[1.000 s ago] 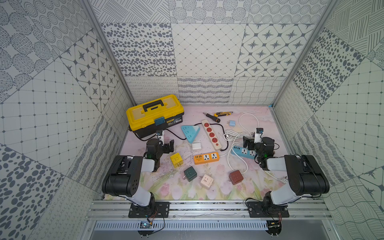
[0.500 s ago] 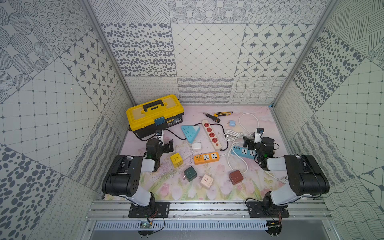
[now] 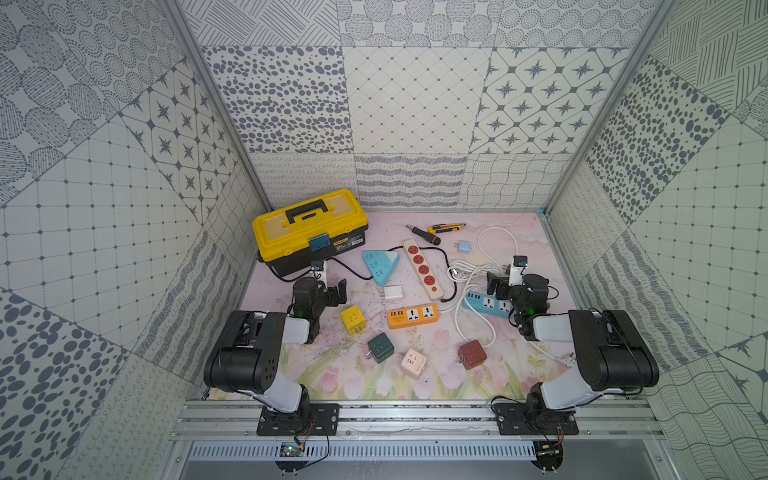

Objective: Pull the plug off the socket
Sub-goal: Reset both arms

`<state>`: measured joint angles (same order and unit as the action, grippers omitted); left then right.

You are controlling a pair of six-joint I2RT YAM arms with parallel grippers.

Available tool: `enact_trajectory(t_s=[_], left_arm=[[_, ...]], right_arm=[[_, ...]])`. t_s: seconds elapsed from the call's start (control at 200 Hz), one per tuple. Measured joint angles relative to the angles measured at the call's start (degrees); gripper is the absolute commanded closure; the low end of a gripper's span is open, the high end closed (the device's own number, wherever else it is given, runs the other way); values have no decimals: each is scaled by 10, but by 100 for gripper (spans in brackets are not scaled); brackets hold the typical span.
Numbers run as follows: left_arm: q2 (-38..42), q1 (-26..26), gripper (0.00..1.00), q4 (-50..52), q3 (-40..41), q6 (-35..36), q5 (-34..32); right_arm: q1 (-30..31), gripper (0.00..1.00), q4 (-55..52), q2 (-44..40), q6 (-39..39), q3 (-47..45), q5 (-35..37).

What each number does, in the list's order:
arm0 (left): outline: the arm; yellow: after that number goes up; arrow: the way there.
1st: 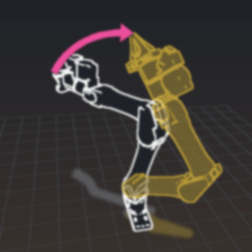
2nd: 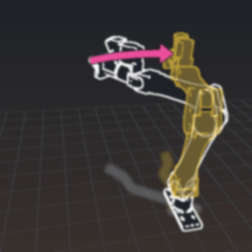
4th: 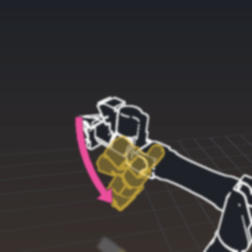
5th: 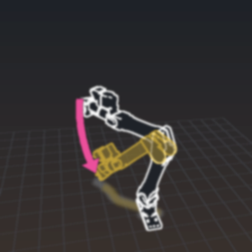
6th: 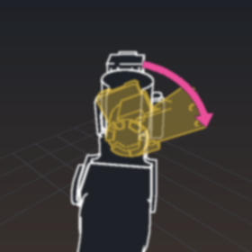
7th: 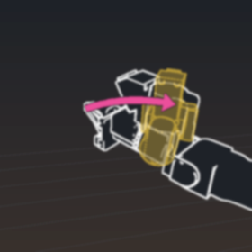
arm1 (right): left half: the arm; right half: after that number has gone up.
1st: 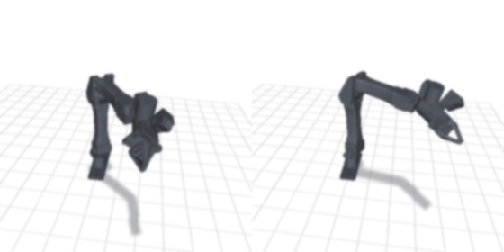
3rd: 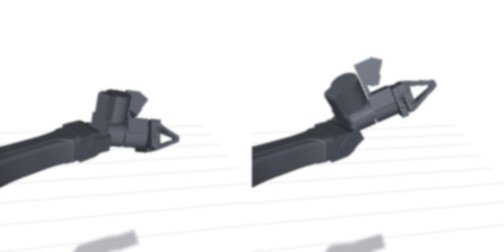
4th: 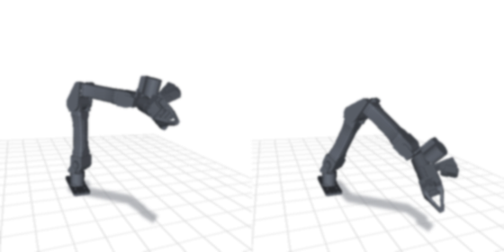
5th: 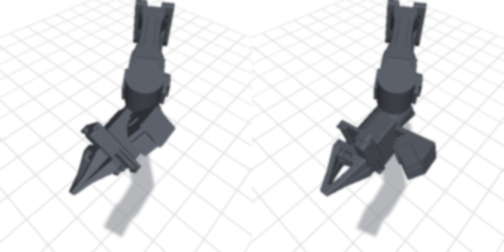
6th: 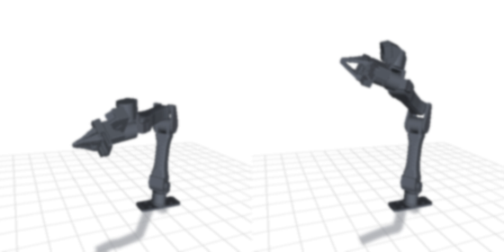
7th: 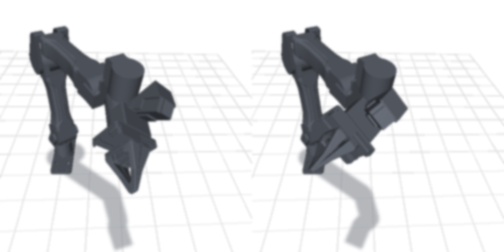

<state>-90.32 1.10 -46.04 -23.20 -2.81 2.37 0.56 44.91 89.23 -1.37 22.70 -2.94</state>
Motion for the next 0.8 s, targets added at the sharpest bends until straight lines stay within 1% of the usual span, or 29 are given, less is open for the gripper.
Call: enact_trajectory(t_s=[0.24, 0.325, 0.485, 0.65, 0.801], left_arm=[[0, 0, 1, 0, 0, 0, 0], [0, 0, 1, -3, 2, 1, 2], [0, 0, 1, -43, 35, 16, 36], [0, -1, 1, -70, 49, 26, 59], [0, -1, 1, -66, 30, 27, 58]], right_arm=[[0, 1, 0, 0, 1, 0, -3], [0, 1, 7, 0, 8, 0, -30], [0, 1, 30, 0, 23, -5, -75], [0, 1, 36, 0, 25, -6, -92], [0, 1, 36, 0, 26, -6, -96]])
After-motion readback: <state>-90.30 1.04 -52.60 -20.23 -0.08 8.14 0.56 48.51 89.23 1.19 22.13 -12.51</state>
